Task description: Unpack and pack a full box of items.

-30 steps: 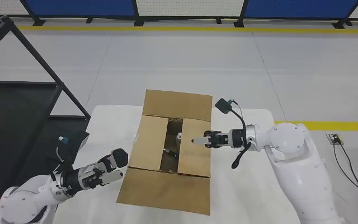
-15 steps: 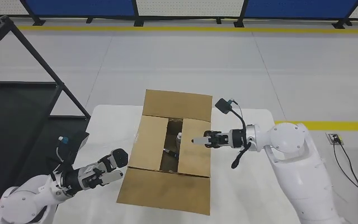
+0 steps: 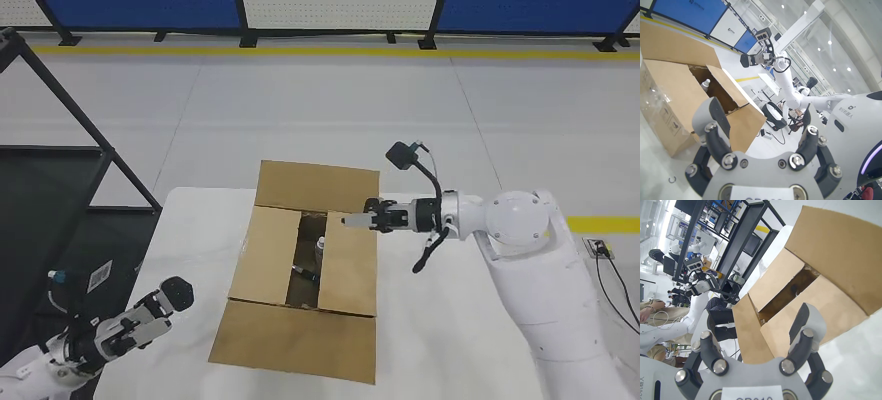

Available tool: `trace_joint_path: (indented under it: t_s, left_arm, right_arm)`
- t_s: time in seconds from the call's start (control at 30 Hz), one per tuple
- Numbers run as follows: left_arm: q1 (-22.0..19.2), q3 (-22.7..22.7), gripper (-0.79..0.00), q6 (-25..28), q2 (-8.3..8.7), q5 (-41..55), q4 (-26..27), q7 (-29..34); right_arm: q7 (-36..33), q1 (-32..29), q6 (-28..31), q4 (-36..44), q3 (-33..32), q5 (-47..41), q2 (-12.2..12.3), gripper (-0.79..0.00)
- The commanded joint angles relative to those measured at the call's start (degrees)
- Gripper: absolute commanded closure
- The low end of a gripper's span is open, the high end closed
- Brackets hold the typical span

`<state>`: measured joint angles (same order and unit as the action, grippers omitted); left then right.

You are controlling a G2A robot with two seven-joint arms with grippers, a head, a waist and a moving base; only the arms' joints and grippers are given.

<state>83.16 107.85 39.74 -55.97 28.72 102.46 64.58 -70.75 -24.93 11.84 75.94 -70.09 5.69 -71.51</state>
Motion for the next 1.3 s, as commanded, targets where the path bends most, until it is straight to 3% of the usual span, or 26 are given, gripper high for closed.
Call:
trace_joint_path:
  t_s: [0.0,0.1,0.2,0.53,0.6,0.7,0.97,1.27]
  left_arm:
    - [1.94,-0.10,-0.785,-0.74,0.82,0.80,0.35,0.73]
    - [5.43,-0.81,-0.785,-2.05,2.78,-0.97,1.93,2.06]
    - [7.75,-1.14,-0.785,-0.89,4.13,-4.82,1.41,0.90]
    - [7.72,-1.19,-0.785,-1.20,4.12,-4.77,1.40,0.52]
    - [7.18,-1.71,-0.785,-3.19,4.12,-5.26,1.09,-0.79]
    - [5.97,-2.11,-0.785,-4.36,4.35,-5.31,-1.52,0.49]
    - [1.74,-4.81,-0.785,-7.65,5.53,-3.09,-10.33,7.63]
    - [-2.61,-14.62,-0.785,-8.99,7.07,-5.04,-8.13,8.97]
  right_arm:
    - [2.62,2.35,2.09,-4.54,-0.75,0.29,0.07,-0.785]
    - [5.71,5.11,2.66,-9.65,-0.73,1.65,0.12,-0.785]
    - [5.88,5.30,2.49,-9.85,-0.65,1.86,0.12,-0.785]
    - [5.88,5.30,2.49,-9.85,-0.65,1.86,0.12,-0.785]
    - [5.57,4.38,2.63,-10.43,0.21,-2.09,-0.20,-0.785]
    - [7.17,6.21,3.34,-15.35,2.30,-1.32,-0.64,-0.785]
    - [11.97,11.76,14.94,-32.71,5.57,-2.56,-1.92,-0.785]
    - [17.13,16.87,19.93,-46.18,9.67,-3.52,-4.53,-0.785]
